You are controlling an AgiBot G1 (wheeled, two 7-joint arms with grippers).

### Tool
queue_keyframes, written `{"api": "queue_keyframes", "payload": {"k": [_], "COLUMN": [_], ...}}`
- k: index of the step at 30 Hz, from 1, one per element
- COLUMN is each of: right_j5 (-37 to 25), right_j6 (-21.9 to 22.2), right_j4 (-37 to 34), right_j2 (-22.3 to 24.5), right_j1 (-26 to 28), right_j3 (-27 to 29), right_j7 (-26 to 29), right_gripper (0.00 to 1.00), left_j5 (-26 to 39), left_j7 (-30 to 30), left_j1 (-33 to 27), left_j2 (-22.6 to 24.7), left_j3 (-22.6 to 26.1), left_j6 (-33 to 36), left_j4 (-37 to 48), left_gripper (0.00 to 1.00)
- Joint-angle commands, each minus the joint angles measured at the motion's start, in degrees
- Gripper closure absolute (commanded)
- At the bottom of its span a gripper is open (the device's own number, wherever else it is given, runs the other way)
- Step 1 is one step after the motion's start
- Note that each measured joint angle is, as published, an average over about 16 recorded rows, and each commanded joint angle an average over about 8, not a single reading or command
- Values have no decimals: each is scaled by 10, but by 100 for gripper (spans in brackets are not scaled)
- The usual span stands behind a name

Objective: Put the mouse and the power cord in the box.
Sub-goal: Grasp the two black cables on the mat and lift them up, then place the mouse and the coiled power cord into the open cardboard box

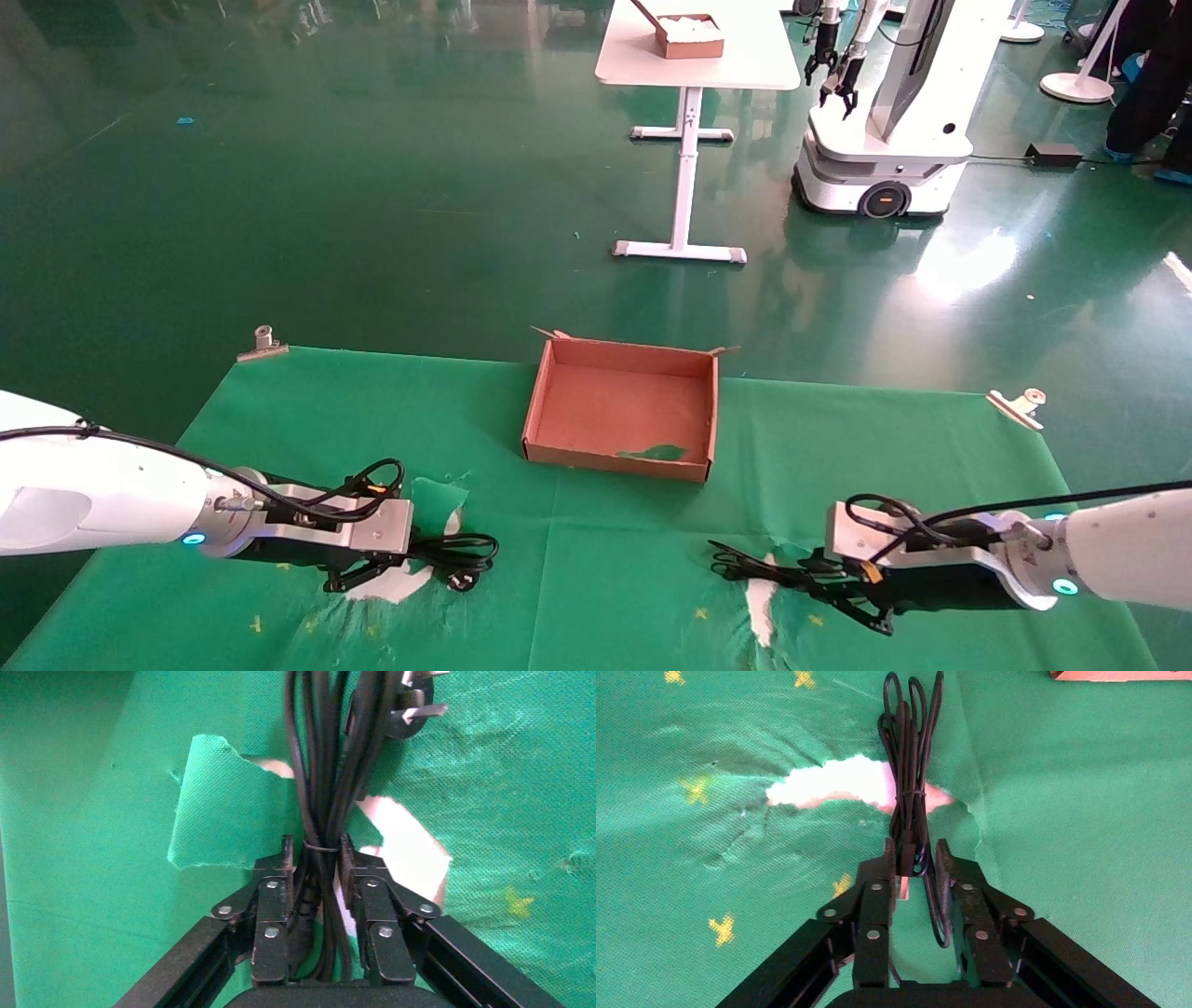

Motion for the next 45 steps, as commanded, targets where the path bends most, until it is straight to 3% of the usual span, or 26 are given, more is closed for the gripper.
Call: {"api": "queue_keyframes", "payload": {"k": [1, 8, 13, 24, 30, 33, 37, 41, 45], "right_j5": [0, 0, 9, 79, 109, 107, 94, 92, 95], "right_j6": [0, 0, -17, -129, -194, -172, -101, -19, 92], "right_j4": [0, 0, 4, 1, 35, 61, 77, 63, 32], "right_j2": [0, 0, 5, 68, 94, 80, 28, -37, -97], "right_j1": [0, 0, 3, 33, 96, 130, 149, 128, 88], "right_j3": [0, 0, 6, 55, 75, 76, 68, 68, 71], "right_j7": [0, 0, -4, 9, 23, 38, 72, 88, 81], "right_gripper": [100, 100, 100, 100, 100, 100, 100, 100, 100], "left_j5": [0, 0, -10, -63, -108, -123, -143, -157, -162], "left_j7": [0, -1, -7, -69, -139, -169, -202, -220, -223], "left_j1": [0, 0, -10, -70, -117, -142, -175, -202, -211], "left_j2": [0, -1, -15, -88, -78, -52, -16, 7, 11], "left_j3": [0, 0, -7, -43, -75, -84, -96, -102, -103], "left_j6": [0, 3, 41, 143, 158, 142, 92, 30, -5], "left_j4": [0, 0, 7, 57, 96, 106, 107, 90, 69], "left_gripper": [100, 100, 100, 100, 100, 100, 100, 100, 100]}}
